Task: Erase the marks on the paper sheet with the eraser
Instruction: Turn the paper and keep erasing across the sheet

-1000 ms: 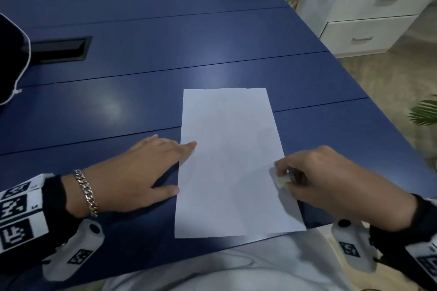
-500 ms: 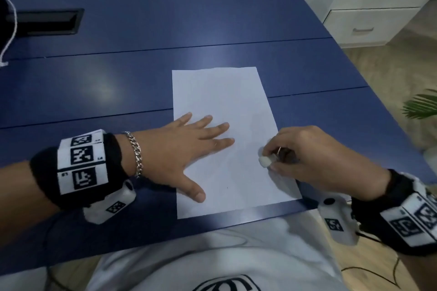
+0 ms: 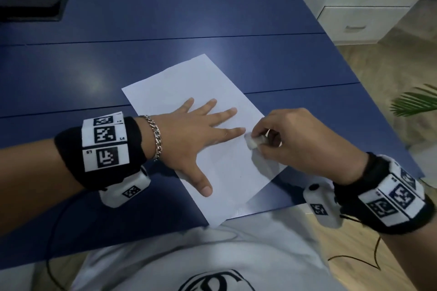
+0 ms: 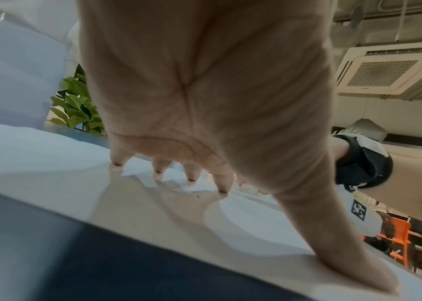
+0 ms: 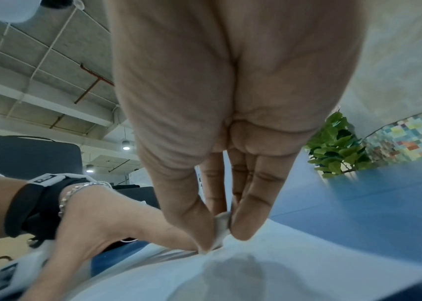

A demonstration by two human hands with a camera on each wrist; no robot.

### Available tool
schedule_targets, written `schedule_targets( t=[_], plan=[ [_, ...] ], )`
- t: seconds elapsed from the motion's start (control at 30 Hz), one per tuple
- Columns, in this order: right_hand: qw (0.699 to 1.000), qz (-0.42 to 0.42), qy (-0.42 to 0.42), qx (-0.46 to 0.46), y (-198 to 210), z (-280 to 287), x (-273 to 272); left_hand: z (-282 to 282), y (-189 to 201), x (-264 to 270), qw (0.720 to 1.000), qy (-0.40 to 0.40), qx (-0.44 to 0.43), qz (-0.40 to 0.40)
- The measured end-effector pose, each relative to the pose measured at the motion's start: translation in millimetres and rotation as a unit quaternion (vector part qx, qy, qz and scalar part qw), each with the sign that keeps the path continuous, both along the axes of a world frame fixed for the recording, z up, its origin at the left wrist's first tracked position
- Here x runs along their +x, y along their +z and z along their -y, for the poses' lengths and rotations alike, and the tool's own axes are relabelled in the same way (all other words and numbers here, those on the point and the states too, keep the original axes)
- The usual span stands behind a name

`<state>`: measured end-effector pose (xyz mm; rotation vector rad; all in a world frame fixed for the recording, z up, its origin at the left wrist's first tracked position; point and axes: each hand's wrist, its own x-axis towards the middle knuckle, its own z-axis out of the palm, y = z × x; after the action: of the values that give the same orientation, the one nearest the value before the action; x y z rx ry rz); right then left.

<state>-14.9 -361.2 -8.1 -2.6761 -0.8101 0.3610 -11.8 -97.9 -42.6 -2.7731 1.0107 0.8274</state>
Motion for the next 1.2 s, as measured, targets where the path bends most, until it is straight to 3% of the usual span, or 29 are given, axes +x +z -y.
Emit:
schedule_targets(
  t=[0.23, 0.37, 0.53, 0.6, 0.7, 0.87, 0.93, 1.07, 1.2],
  plan=[
    [1.0, 0.021, -0.013, -0.018, -8, -18, -26, 9, -2, 2, 0.999, 0.024, 0.026, -0.001],
    [0.998, -0.032, 0.047, -0.026, -3, -31, -51, 9, -2, 2, 0.999, 0.026, 0.032, -0.001],
    [0.999, 0.026, -0.042, -0.013, -5, -17, -24, 9, -1, 2, 0.999, 0.023, 0.037, 0.002],
    [0.999, 0.029, -0.006, -0.019, -8, -30, -42, 9, -1, 2, 0.999, 0.023, 0.037, 0.002],
    [0.998, -0.034, 0.043, -0.035, -4, -40, -60, 9, -1, 2, 0.999, 0.024, 0.034, -0.001],
    [0.998, 0.022, -0.055, -0.017, -6, -16, -30, 8, -1, 2, 0.999, 0.026, 0.034, -0.003],
    [0.999, 0.027, -0.033, -0.031, -7, -27, -45, 8, -1, 2, 0.999, 0.025, 0.035, -0.003],
    [0.998, -0.046, 0.026, -0.018, -3, -39, -64, 9, 1, 3, 0.999, 0.025, 0.038, -0.01],
    [0.998, 0.02, -0.056, 0.035, -1, -5, -38, 3, 2, 5, 0.999, 0.002, 0.033, -0.011]
  ],
)
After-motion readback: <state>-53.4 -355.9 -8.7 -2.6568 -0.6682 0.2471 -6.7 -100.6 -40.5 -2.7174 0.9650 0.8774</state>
